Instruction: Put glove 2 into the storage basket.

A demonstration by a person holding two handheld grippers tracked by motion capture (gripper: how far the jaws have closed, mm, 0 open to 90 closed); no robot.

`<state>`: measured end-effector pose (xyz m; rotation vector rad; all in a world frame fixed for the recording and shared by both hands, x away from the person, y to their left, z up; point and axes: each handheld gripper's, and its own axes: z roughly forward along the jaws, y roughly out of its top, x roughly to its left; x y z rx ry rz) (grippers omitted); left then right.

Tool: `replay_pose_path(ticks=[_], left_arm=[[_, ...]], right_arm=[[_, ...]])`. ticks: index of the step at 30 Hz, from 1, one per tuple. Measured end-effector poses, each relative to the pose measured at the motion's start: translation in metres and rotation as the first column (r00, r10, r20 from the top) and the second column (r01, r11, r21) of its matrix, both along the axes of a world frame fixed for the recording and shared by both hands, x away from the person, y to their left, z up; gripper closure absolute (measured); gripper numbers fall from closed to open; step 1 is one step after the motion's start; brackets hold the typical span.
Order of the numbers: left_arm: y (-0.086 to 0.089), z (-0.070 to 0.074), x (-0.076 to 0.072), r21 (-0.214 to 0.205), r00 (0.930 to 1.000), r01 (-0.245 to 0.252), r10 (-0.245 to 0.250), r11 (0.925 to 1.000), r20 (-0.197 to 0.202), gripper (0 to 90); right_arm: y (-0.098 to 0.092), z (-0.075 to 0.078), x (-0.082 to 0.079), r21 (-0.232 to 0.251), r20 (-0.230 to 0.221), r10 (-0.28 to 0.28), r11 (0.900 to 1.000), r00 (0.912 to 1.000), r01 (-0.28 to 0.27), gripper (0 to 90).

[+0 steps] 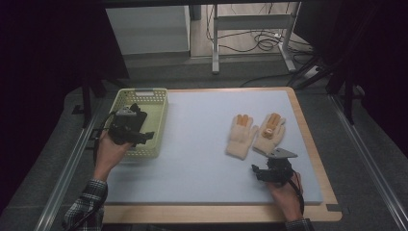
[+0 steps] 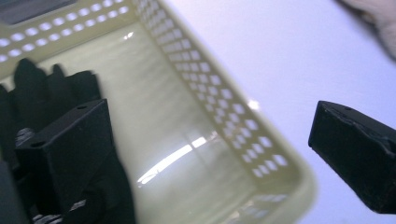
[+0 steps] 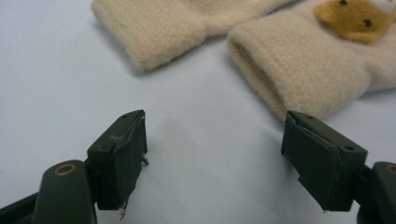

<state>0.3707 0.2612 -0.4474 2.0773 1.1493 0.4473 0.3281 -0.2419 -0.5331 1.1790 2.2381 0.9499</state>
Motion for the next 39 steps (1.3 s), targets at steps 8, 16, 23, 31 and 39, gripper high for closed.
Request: replay_pose_path(ticks=[8,16,23,31,39], left_arm=[[-0.029,0.000,-0.021,0.009,0.9956,0.081,-0.081,0.9967,0.047,0.2],[-0.051,-0.006,-0.042,-0.028,0.9858,0.150,-0.148,0.9882,0.080,0.4],[-0.078,-0.019,-0.063,-0.042,0.9743,0.203,-0.198,0.9782,0.108,0.5],[-0.098,-0.055,-0.081,-0.026,0.9708,0.227,-0.224,0.9735,0.086,0.6],[-0.092,-0.092,-0.083,-0.013,0.9842,0.174,-0.174,0.9846,0.034,0.6]], right_arm=[[0.000,0.000,0.000,-0.001,-0.005,0.001,1.0000,1.0000,-0.001,22.1],[0.000,0.000,0.001,-0.001,-0.010,0.000,1.0000,0.9999,0.000,22.1],[-0.001,0.001,0.001,0.007,-0.018,0.000,1.0000,0.9998,0.000,21.9],[-0.001,0.001,0.002,0.001,-0.020,0.007,1.0000,0.9998,-0.007,21.0],[0.000,0.001,0.004,-0.003,-0.025,0.014,0.9999,0.9996,-0.014,16.6]])
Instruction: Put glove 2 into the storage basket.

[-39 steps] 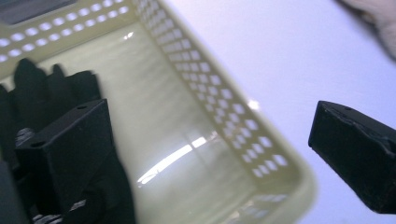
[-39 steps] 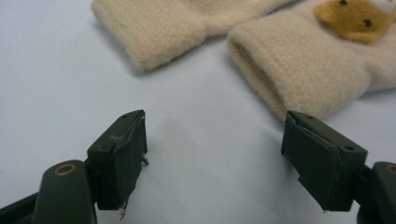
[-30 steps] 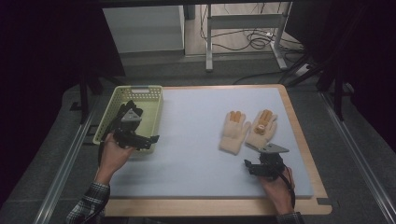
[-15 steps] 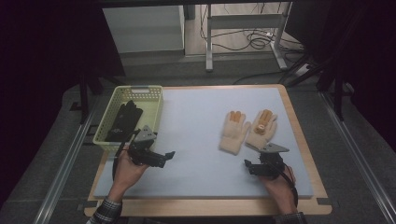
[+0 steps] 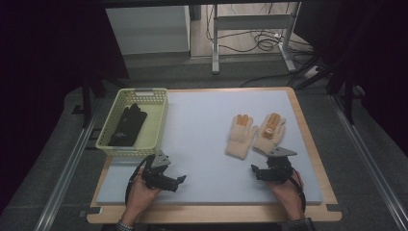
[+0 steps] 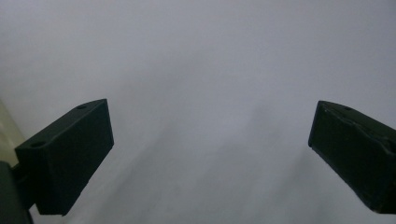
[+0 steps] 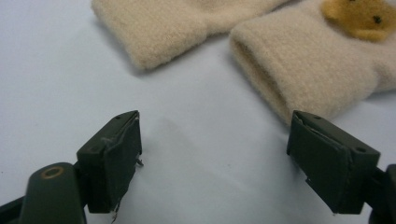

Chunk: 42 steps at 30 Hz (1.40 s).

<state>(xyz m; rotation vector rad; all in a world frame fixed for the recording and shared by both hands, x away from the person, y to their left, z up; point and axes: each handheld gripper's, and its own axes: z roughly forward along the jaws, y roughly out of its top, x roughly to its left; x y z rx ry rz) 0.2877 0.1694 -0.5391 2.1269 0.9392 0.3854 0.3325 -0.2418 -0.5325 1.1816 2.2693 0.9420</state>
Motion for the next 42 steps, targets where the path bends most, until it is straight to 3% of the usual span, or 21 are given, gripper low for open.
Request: replay_pose_path(ticks=[5,8,18,26,30,37,40,42], left_arm=[[0.000,-0.012,0.001,0.051,0.9987,-0.007,0.010,0.9987,-0.051,1.1],[0.000,-0.013,0.002,0.045,0.9979,-0.010,0.013,0.9989,-0.063,0.6],[0.000,-0.013,0.002,0.044,0.9982,-0.011,0.014,0.9990,-0.059,0.8],[0.000,-0.013,0.002,0.043,0.9982,-0.012,0.014,0.9990,-0.058,1.0],[0.000,-0.013,0.002,0.043,0.9982,-0.012,0.015,0.9990,-0.058,1.0],[0.000,-0.013,0.002,0.043,0.9982,-0.012,0.015,0.9990,-0.058,1.0],[0.000,-0.013,0.002,0.043,0.9982,-0.012,0.015,0.9990,-0.058,1.1],[0.000,-0.013,0.002,0.043,0.9982,-0.013,0.015,0.9990,-0.057,1.0]], right_arm=[[0.001,0.000,0.000,0.000,-0.002,0.001,1.0000,1.0000,-0.001,15.4],[0.001,0.000,0.000,-0.004,-0.003,0.007,1.0000,1.0000,-0.007,14.0],[0.002,0.003,-0.003,0.008,-0.008,-0.002,1.0000,1.0000,0.002,14.4],[0.013,0.026,0.001,0.018,0.037,0.043,0.9989,0.9984,-0.043,24.0],[0.021,0.039,0.016,0.012,0.054,0.062,0.9979,0.9966,-0.063,29.3],[0.038,0.049,0.058,0.010,0.063,0.085,0.9963,0.9944,-0.085,42.7],[0.049,0.045,0.077,-0.001,0.052,0.092,0.9957,0.9944,-0.092,42.1],[0.056,0.039,0.089,-0.015,0.045,0.099,0.9950,0.9940,-0.099,35.4]])
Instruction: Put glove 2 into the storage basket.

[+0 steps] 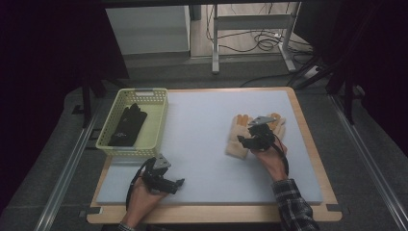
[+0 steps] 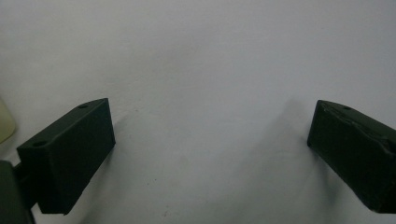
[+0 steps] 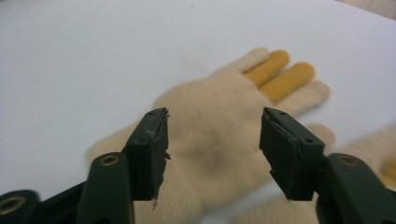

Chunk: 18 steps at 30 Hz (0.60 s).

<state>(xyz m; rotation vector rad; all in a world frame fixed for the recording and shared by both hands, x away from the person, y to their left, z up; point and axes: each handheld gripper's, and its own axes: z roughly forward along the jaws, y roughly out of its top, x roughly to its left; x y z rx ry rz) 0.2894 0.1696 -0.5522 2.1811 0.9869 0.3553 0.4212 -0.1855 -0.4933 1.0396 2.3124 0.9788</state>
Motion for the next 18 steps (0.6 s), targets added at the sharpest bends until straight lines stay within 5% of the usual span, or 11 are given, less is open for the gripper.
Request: replay_pose_path(ticks=[7,13,18], left_arm=[[0.000,0.000,0.000,-0.004,1.0000,-0.001,0.001,1.0000,0.000,1.1],[0.000,0.000,0.000,-0.001,1.0000,0.000,0.000,1.0000,0.000,1.1],[0.000,0.000,0.000,-0.001,1.0000,0.000,0.000,1.0000,0.000,1.1]], right_arm=[[0.017,-0.025,0.031,-0.006,-0.072,0.002,1.0000,0.9974,-0.003,20.8],[0.024,-0.030,0.031,-0.016,-0.097,-0.014,0.9998,0.9952,0.012,49.4],[0.027,-0.021,0.021,-0.029,-0.077,0.010,0.9995,0.9970,-0.012,54.6]])
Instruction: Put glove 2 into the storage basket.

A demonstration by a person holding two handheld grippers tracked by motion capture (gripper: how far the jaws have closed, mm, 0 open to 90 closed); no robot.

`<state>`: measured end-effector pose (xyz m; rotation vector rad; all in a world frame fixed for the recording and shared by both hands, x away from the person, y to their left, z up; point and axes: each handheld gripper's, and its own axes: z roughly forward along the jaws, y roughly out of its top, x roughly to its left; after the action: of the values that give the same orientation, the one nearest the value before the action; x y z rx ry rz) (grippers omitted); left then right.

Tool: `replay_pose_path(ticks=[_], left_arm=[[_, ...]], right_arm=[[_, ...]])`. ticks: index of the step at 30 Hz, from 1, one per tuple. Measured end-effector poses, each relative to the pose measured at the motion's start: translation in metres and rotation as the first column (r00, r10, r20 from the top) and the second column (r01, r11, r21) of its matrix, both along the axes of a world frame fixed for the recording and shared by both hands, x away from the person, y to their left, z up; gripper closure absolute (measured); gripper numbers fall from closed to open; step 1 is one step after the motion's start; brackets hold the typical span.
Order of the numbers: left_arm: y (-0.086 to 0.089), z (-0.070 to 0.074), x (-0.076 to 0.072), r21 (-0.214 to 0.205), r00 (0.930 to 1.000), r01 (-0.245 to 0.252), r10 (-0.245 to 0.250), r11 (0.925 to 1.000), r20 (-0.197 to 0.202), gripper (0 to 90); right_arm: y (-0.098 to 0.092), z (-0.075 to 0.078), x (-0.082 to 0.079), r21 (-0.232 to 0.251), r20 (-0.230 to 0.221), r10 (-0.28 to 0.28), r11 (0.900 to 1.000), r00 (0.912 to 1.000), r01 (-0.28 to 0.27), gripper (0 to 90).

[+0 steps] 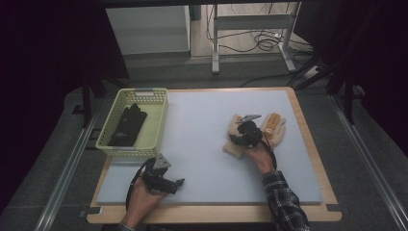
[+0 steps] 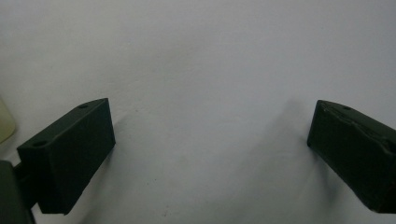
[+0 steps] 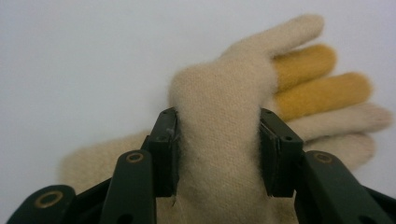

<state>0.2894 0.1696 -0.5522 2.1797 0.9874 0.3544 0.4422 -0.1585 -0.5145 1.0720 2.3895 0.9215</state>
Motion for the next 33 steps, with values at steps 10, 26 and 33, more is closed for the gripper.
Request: replay_pose_path(ticks=[10,26,33], left_arm=[[0.000,0.000,0.000,0.002,1.0000,0.000,0.000,1.0000,0.000,1.2],[0.000,0.000,0.000,0.002,1.0000,0.000,0.000,1.0000,0.000,1.2],[0.000,0.000,0.000,0.002,1.0000,0.001,-0.001,1.0000,0.001,1.2]], right_arm=[[0.022,0.036,-0.069,0.101,0.016,0.121,0.9874,0.9926,-0.122,51.0],[0.007,0.021,-0.097,0.097,-0.005,0.138,0.9859,0.9905,-0.136,42.5],[-0.023,0.004,-0.107,0.093,-0.018,0.101,0.9907,0.9948,-0.099,69.5]])
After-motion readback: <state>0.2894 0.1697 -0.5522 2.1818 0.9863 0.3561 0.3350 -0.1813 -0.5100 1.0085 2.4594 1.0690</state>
